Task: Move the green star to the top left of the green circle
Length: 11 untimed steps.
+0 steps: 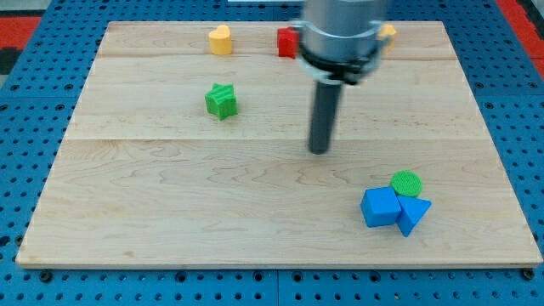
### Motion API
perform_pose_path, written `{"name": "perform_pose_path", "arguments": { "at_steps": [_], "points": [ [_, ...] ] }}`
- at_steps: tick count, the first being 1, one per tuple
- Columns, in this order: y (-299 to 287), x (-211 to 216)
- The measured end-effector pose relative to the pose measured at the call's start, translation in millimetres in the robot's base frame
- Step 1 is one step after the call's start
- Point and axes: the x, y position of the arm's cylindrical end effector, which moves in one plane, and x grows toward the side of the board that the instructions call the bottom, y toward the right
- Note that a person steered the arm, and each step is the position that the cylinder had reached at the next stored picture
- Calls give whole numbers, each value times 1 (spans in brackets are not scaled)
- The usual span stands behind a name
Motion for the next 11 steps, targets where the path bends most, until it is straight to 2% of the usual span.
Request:
{"name": "perform_pose_path", "arguments": {
  "at_steps": [1,2,3,4,6,7,8,10,11],
  "points": [
    [-94,-2],
    [-119,-62],
    [-119,-104],
    [-66,-120],
    [-90,-176],
    [-18,-153],
    [16,-101],
    [-37,-73],
    [25,-43]
  ]
}}
